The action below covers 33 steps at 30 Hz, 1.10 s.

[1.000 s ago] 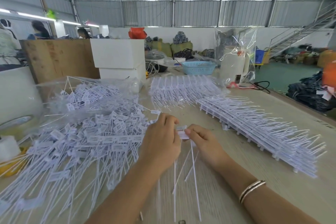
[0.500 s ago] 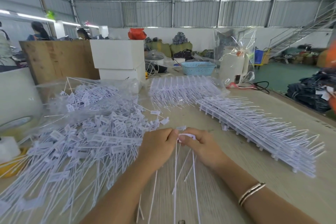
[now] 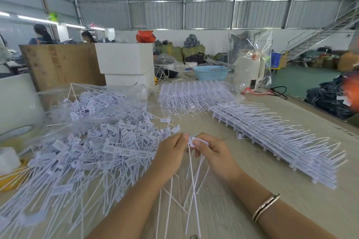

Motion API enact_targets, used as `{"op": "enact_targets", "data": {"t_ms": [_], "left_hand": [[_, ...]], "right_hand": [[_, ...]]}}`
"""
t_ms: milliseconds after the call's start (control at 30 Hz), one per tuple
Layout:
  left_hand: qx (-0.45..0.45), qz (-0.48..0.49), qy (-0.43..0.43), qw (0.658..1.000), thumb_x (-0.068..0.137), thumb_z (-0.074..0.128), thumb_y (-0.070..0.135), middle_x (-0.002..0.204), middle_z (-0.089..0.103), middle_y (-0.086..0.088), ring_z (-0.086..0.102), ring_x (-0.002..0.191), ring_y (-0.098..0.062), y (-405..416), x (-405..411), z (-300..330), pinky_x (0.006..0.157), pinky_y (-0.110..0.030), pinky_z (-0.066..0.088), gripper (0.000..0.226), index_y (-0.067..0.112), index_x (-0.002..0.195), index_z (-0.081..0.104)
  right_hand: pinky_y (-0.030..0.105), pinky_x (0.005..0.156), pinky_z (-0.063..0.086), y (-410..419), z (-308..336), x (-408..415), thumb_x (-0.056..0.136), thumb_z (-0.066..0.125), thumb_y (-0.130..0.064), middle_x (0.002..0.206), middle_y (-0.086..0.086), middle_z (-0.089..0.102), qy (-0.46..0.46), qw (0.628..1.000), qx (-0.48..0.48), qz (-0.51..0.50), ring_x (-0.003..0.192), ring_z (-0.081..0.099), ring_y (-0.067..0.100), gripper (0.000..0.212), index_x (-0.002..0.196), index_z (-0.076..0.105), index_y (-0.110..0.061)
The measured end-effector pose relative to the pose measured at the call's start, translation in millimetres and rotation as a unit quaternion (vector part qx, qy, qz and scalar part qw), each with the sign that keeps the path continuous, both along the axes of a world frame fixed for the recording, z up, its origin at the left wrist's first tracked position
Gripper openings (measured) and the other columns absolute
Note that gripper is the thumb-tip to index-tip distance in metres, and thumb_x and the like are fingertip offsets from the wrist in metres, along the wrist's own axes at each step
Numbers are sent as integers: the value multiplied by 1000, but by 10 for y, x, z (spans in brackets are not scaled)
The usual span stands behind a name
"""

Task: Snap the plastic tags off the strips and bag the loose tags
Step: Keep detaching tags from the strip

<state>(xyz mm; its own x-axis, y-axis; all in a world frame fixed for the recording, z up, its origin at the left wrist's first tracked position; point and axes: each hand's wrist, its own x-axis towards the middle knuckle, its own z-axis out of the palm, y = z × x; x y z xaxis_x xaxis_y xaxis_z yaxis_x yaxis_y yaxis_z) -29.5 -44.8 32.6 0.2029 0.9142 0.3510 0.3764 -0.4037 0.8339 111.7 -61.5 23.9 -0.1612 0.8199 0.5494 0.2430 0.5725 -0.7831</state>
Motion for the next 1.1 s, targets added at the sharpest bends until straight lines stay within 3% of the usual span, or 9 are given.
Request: {"op": "enact_targets", "data": {"t_ms": [233, 433, 500, 600, 667, 733, 833, 933, 1100], "left_hand": [[-25, 68, -100, 992, 101, 32, 32, 66, 47, -8, 41, 58, -14, 39, -83, 101, 61, -25, 32, 45, 8, 64, 46], [81, 26, 8, 996, 100, 35, 30, 50, 39, 8, 38, 47, -5, -69, -8, 24, 54, -27, 29, 38, 13, 74, 57], [124, 16, 61, 990, 90, 36, 30, 47, 40, 10, 38, 45, -5, -70, -1, -3, 51, -27, 26, 26, 16, 85, 57], [131, 20, 103, 986, 92, 39, 14, 69, 50, 14, 41, 51, -3, -56, 0, -22, 54, -26, 31, 21, 22, 107, 51], [134, 25, 106, 985, 91, 41, 8, 87, 48, 12, 44, 62, -3, -50, 7, -21, 59, -22, 34, 33, 20, 121, 44], [149, 14, 96, 984, 89, 44, 4, 92, 42, 11, 45, 68, 0, -48, 8, -12, 59, -13, 32, 41, 18, 127, 39], [160, -9, 98, 982, 88, 44, -1, 101, 38, 7, 45, 70, 3, -55, -3, -7, 63, -11, 34, 48, 18, 131, 35], [170, -29, 120, 978, 92, 44, 6, 106, 41, 7, 48, 77, -2, -89, 9, 1, 69, -12, 35, 43, 18, 132, 36], [227, 122, 334, 907, 96, 28, 34, 83, 57, 12, 48, 77, -11, -48, -66, 31, 83, -30, 30, 24, 26, 96, 51]], "right_hand": [[21, 67, 45, 89, 11, 131, 96, 50, -21, 82, 2, 71, 123, 991, -41, -16, 63, 56, 12, 27, 82, 64, -4], [29, 64, 37, 209, -157, 180, 95, 54, -33, 64, -5, 48, -89, 984, -79, -131, 60, 43, 9, 25, 72, 54, -21], [34, 73, 38, 248, -178, 151, 93, 56, -34, 65, -10, 48, -133, 975, -81, -159, 63, 45, 9, 22, 72, 50, -30], [37, 90, 38, 247, -155, 128, 92, 54, -38, 87, -12, 56, -184, 958, -71, -206, 88, 52, 11, 11, 88, 58, -29], [31, 89, 28, 185, -120, 103, 93, 44, -47, 96, -17, 53, -207, 954, -48, -212, 101, 47, 7, 23, 93, 60, -31], [33, 87, 26, 119, -78, 60, 96, 37, -47, 88, -18, 51, -177, 968, -45, -172, 95, 46, 6, 29, 83, 57, -30], [42, 90, 31, 43, -36, -5, 94, 36, -48, 74, 3, 53, -86, 989, -73, -93, 78, 48, 10, 44, 73, 56, -15], [41, 87, 33, 29, -20, 5, 96, 52, -33, 65, -9, 53, -61, 993, -82, -67, 70, 49, 3, 31, 67, 57, -22], [26, 74, 38, 64, -32, 74, 97, 50, -17, 77, 14, 54, 26, 994, -95, -35, 76, 51, 13, 23, 77, 60, -12]]}}
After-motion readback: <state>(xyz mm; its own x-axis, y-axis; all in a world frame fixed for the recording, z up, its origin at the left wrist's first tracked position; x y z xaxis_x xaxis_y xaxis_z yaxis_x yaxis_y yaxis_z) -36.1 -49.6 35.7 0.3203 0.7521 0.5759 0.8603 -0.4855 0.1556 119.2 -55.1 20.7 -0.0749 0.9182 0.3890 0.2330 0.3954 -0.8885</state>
